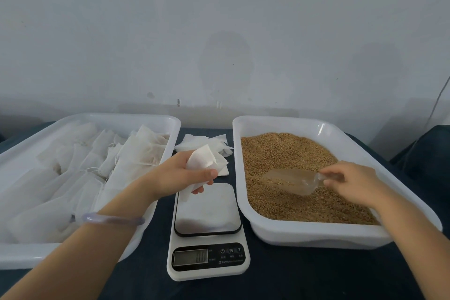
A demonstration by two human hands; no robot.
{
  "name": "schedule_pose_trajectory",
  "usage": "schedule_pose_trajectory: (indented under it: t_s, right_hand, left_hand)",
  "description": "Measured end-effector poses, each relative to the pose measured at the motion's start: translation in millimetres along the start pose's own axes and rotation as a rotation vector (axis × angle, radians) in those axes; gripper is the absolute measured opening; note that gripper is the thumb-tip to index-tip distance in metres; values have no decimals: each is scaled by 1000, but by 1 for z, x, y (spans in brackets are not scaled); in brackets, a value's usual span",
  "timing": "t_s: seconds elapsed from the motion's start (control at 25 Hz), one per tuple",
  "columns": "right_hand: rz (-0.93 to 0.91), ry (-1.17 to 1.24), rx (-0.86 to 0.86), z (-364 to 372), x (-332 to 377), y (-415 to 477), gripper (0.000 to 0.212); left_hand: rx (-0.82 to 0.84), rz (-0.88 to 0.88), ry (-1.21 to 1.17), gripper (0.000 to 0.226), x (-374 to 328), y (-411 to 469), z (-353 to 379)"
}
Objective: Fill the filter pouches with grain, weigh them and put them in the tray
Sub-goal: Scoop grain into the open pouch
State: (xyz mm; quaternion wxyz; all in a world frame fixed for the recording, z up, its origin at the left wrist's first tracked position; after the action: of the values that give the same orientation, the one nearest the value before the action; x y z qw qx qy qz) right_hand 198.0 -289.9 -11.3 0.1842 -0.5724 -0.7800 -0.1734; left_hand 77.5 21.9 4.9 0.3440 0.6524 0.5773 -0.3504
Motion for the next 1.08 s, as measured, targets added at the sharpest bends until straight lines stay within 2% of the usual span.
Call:
schedule_pose_trajectory:
  t_s: [0.2, 0.32, 0.44, 0.56, 0.76, 0.92, 1.08]
  right_hand:
    - [21, 17, 1, -1, -1, -3, 29]
    - [20, 30, 12, 2, 3, -3, 31]
    - [27, 125, 1, -1, 6, -4, 30]
    - [31, 228, -53, -10, 7, -10, 34]
    - [-17, 369, -195, -32, 12, -20, 31]
    - [-84, 443, -216, -56, 18, -35, 30]
    - [-153, 358, -135, -93, 23, -54, 36]
  left_hand:
    - [-5, 35, -5, 25, -11, -3, 1]
    - [-20, 73, -115, 18, -29, 1, 6]
    - [-35, 126, -130, 8, -55, 18, 31]
    - [-157, 136, -93, 22, -67, 38, 58]
    - [-304, 124, -52, 20, -59, 47, 79]
    - [-301, 38, 93, 28, -48, 50, 79]
    - [-307, 33, 109, 32, -50, 51, 80]
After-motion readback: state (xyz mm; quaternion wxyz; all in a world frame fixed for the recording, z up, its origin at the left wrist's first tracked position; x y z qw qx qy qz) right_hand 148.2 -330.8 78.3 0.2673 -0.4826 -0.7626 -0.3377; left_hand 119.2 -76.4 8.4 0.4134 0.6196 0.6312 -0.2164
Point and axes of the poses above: each hand's wrist, its own y-axis towards the middle knuckle, its own z-axis out of the palm, x = y × z, the point moved 9 cm from there along y, towards the middle knuckle, and after that the axes turned 11 degrees about y, right-handed, at the moved point
